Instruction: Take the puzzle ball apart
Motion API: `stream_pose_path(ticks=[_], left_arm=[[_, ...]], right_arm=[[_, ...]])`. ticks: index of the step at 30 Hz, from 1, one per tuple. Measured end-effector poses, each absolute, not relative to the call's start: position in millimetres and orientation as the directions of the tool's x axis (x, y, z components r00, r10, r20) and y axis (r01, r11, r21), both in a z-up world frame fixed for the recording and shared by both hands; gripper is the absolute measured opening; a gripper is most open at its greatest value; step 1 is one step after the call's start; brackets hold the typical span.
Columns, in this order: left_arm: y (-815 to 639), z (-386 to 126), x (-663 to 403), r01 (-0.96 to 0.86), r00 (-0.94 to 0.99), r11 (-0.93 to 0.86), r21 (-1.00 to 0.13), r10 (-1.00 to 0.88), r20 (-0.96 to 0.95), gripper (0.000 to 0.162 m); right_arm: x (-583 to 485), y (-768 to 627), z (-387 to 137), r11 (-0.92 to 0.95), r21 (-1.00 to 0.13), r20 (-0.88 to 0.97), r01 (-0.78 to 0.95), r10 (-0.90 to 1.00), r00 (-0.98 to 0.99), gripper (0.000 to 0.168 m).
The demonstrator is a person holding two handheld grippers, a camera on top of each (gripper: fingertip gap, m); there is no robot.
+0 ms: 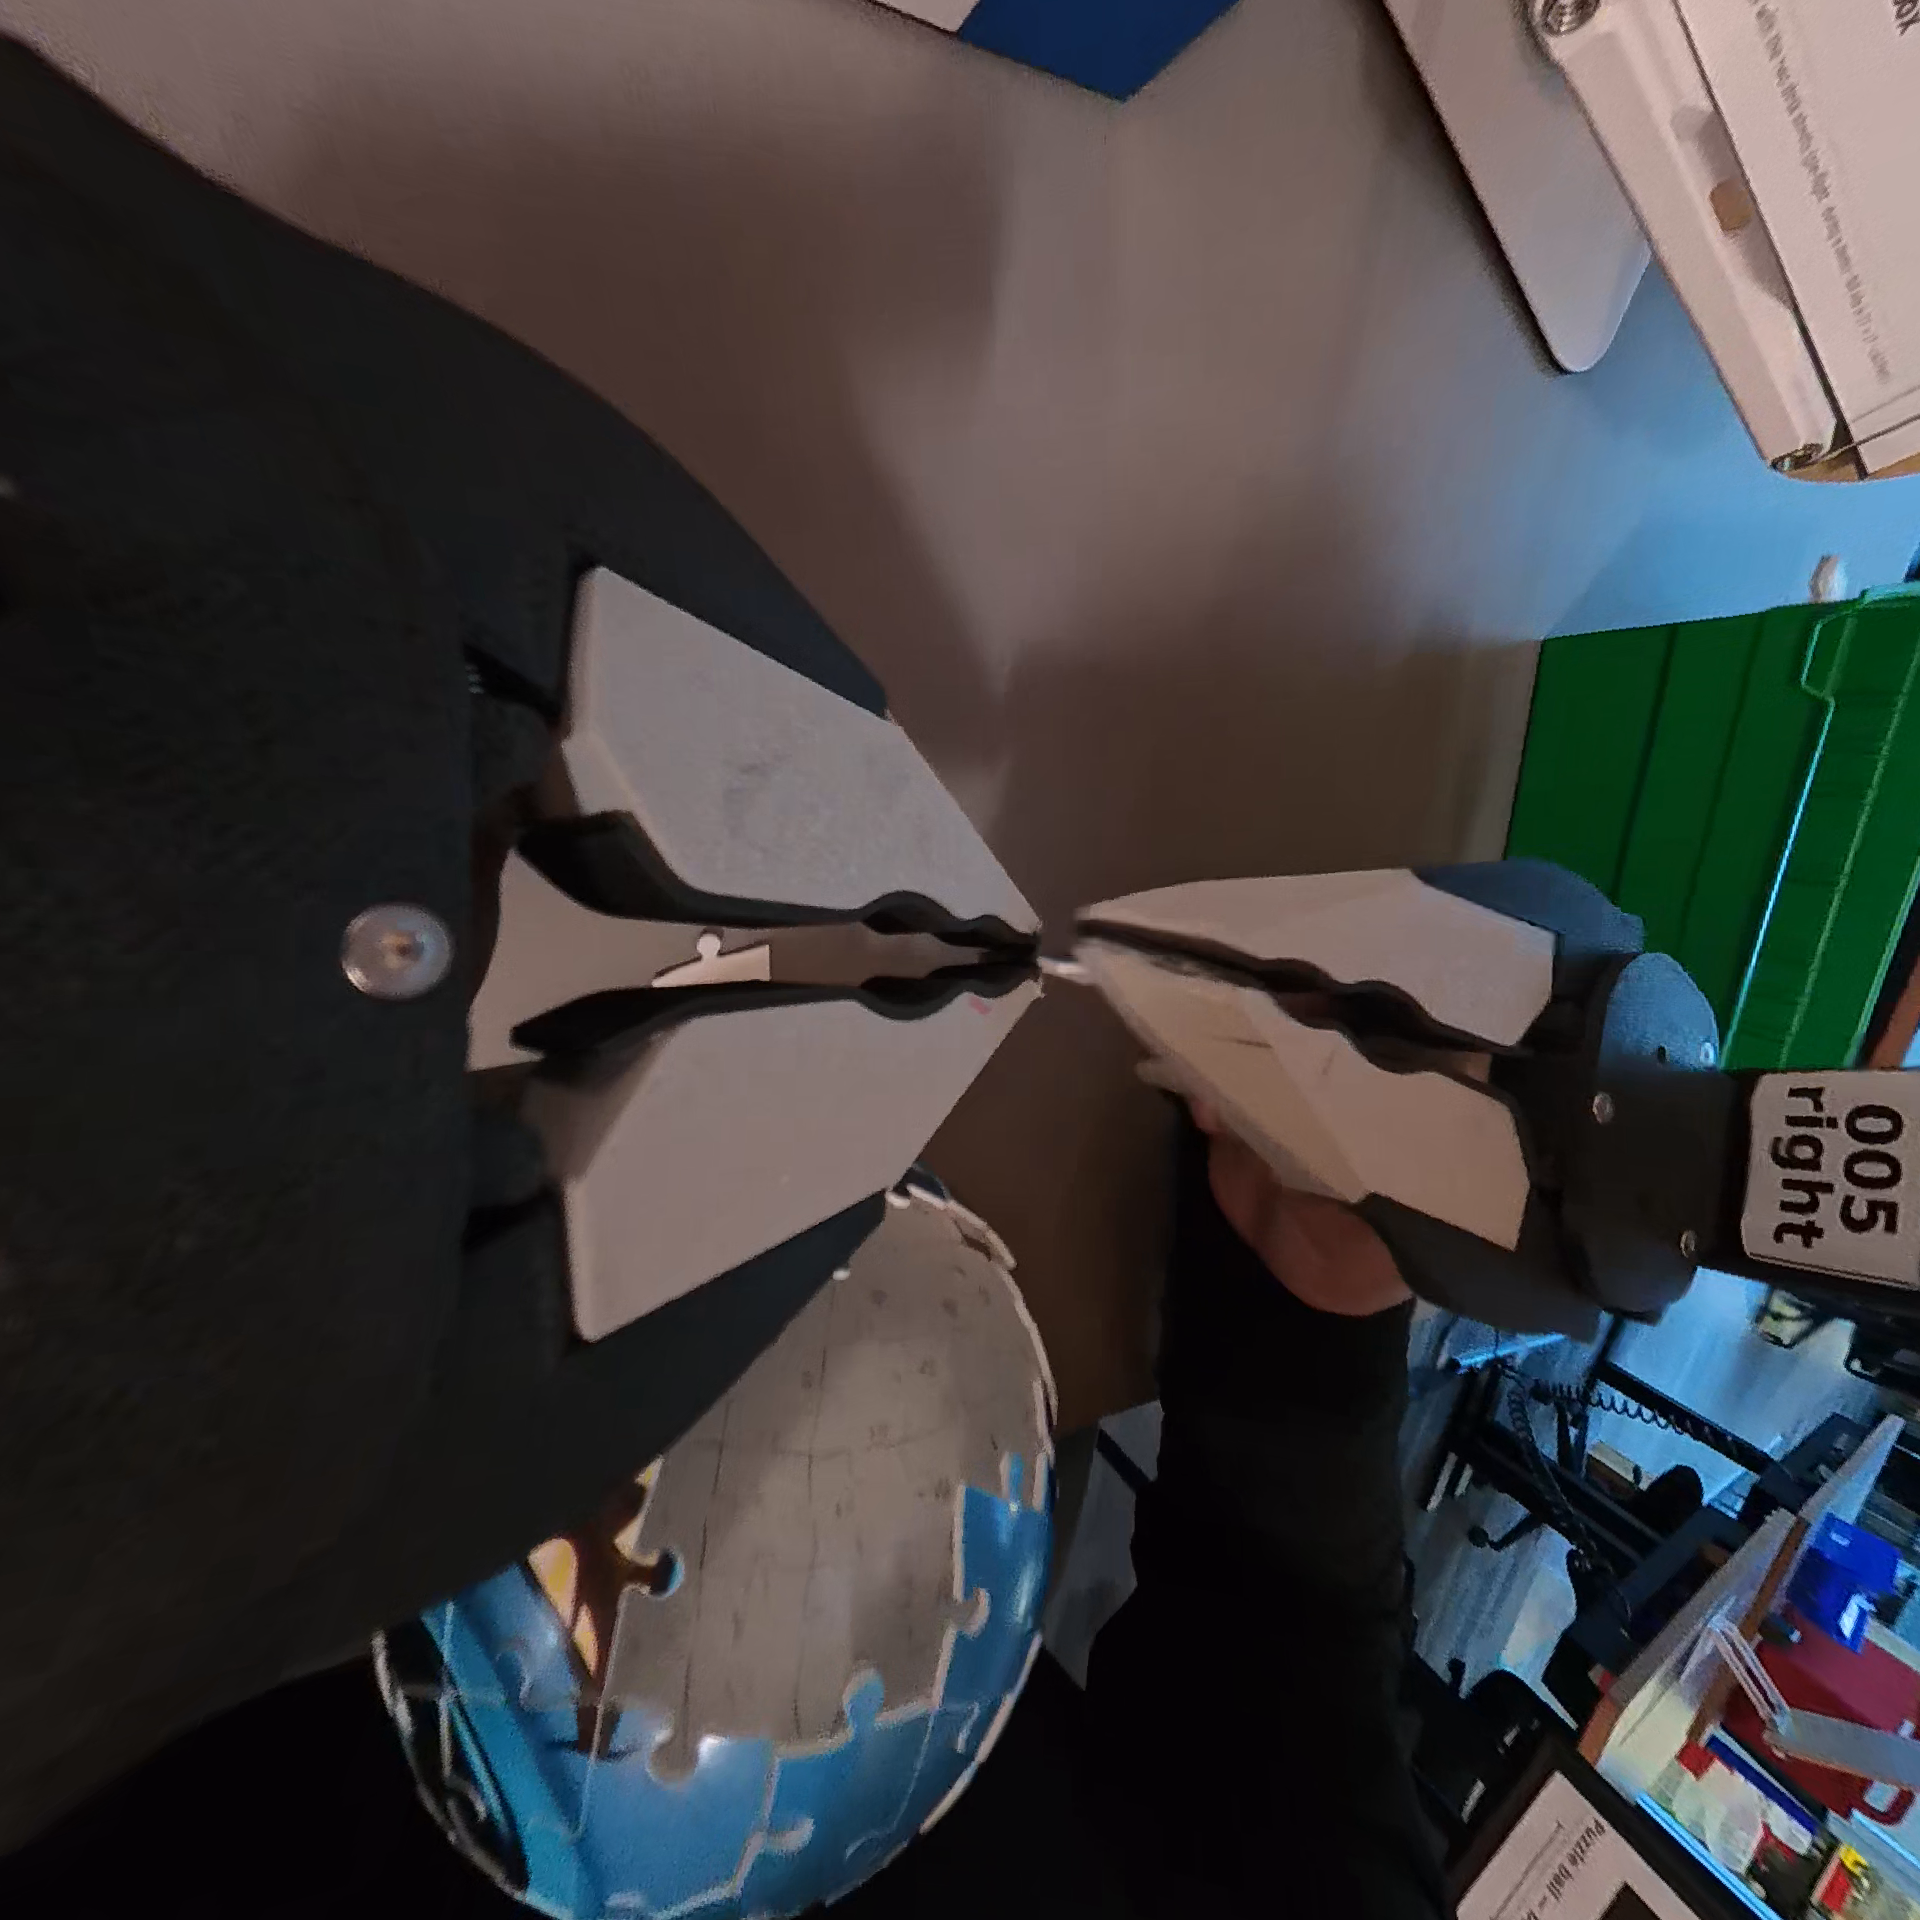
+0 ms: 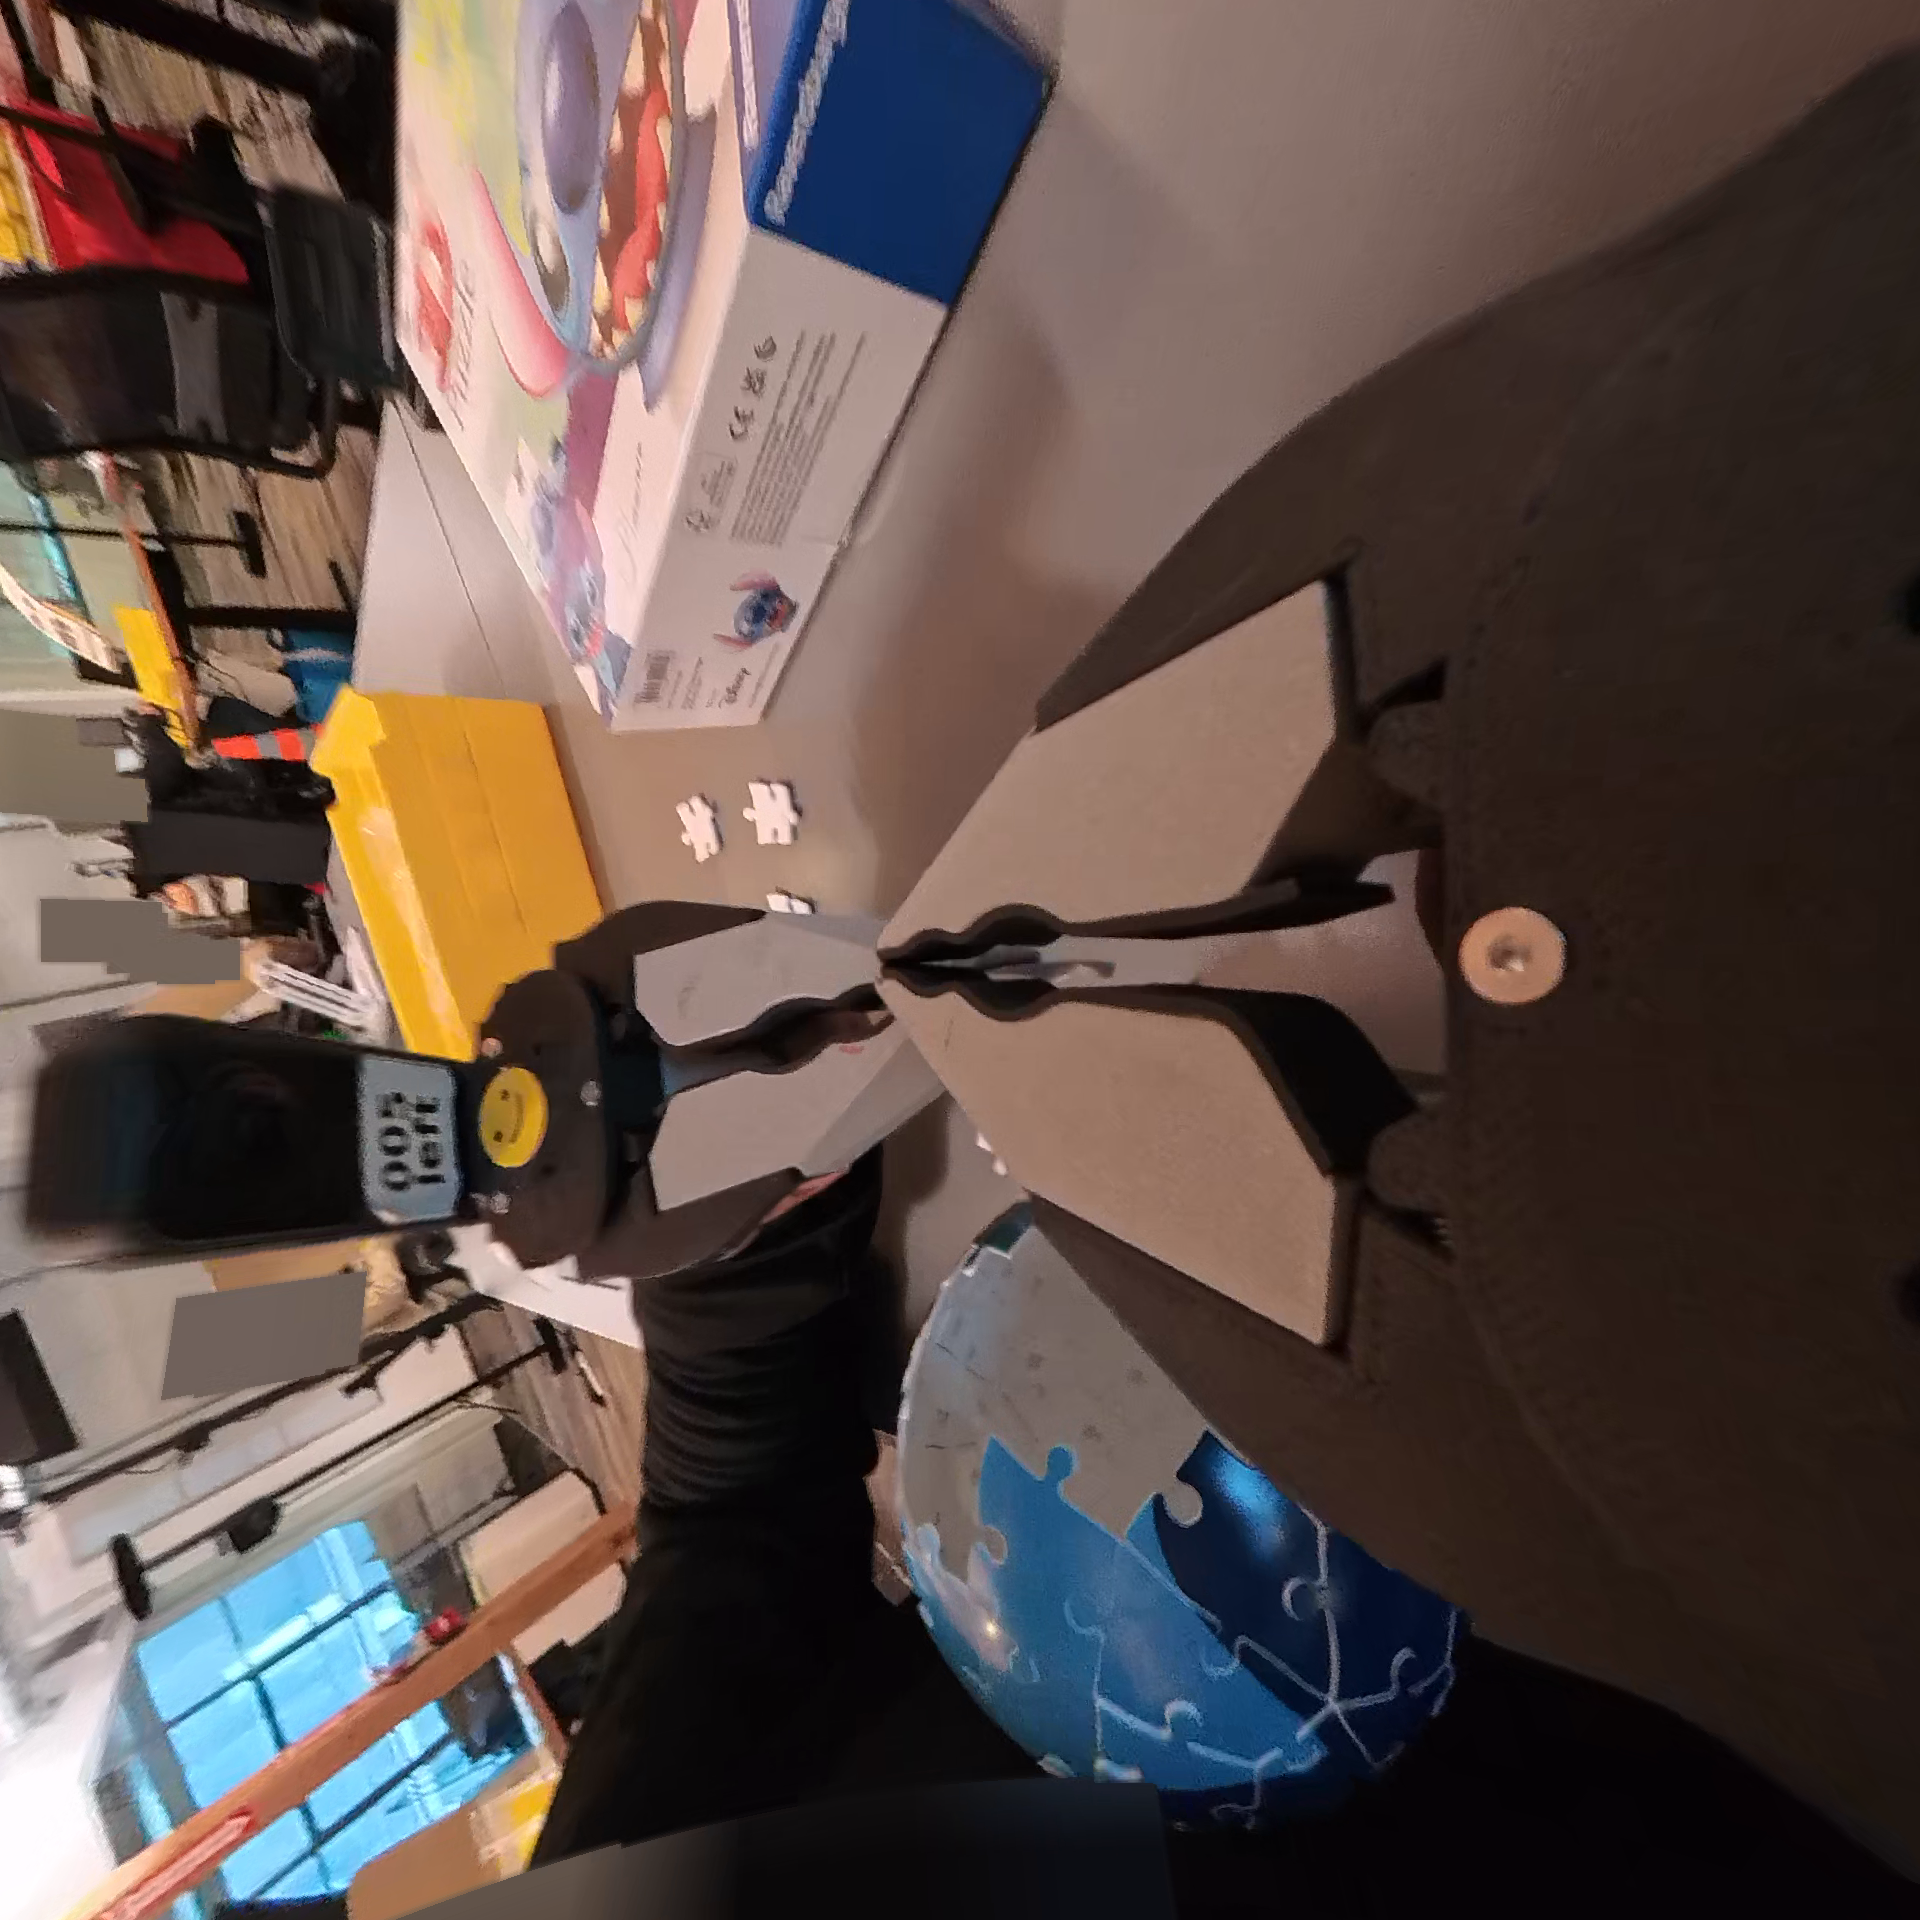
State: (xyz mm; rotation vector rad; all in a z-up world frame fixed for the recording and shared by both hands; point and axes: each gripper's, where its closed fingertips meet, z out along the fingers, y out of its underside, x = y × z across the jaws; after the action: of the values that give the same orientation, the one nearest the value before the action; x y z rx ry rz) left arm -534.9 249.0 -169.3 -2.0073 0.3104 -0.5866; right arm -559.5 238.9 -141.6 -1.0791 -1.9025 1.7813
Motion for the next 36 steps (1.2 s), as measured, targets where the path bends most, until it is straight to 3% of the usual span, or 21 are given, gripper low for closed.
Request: stream_pose_path(ticks=[2, 9, 17, 25, 30, 36], left_arm=[[250.3, -170.9, -541.9, 0.044, 0.86, -0.486, -0.873, -0.427, 0.281, 0.0], [253.5, -168.2, -556.2, 0.139, 0.865, -0.474, -0.87, -0.371, 0.339, 0.0], [252.1, -155.6, -549.2, 0.181, 0.845, -0.448, -0.875, -0.384, 0.372, 0.0], [250.0, -165.8, -537.9, 0.168, 0.825, -0.505, -0.847, -0.398, 0.401, 0.001], [232.9, -171.1, -544.4, 0.02, 0.826, -0.555, -0.832, -0.46, 0.327, 0.011], [229.7, -162.3, -554.0, 0.007, 0.846, -0.55, -0.835, -0.441, 0.298, 0.023]], right_arm=[[-560.1, 252.7, -131.3, -0.112, -0.953, -0.274, 0.281, 0.714, -0.644, 0.0], [-549.3, 271.8, -137.4, -0.223, -0.901, -0.419, 0.371, 0.666, -0.617, 0.027], [-550.6, 258.2, -146.2, -0.179, -0.903, -0.4, 0.391, 0.684, -0.61, 0.0], [-553.2, 251.6, -145.2, -0.141, -0.907, -0.374, 0.397, 0.701, -0.607, 0.0], [-549.3, 255.1, -146.4, -0.063, -0.912, -0.32, 0.405, 0.728, -0.606, 0.0], [-547.2, 254.1, -141.6, -0.122, -0.908, -0.365, 0.401, 0.7, -0.614, 0.0]])
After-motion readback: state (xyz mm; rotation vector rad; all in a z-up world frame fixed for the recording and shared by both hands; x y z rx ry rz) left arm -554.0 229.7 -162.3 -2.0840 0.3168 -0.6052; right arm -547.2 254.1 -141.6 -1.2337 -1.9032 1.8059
